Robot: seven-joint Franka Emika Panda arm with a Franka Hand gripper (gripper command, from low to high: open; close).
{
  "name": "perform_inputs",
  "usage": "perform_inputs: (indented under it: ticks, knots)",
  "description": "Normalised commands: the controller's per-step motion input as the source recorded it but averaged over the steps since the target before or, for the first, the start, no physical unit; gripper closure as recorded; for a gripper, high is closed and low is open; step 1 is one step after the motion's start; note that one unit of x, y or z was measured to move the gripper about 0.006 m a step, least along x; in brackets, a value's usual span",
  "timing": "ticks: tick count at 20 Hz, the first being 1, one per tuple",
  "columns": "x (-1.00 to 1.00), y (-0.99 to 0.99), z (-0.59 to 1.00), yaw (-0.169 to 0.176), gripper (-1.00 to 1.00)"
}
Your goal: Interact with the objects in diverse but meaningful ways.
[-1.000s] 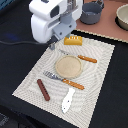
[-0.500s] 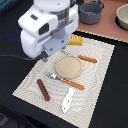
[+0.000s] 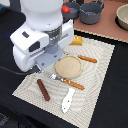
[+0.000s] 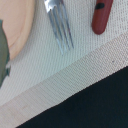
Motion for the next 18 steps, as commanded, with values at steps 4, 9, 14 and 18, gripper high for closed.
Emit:
perform_inputs:
  ticks: [4,9,14,18]
  knots:
    - [0.0,-0.42,-0.29,-0.022,-1.0]
    - [0.01,-0.38,-0.27,-0.018,-1.0]
    - [0.0,-0.37,-0.27,-0.018,-1.0]
    - [0.0,-0.34,-0.3,-0.019,-1.0]
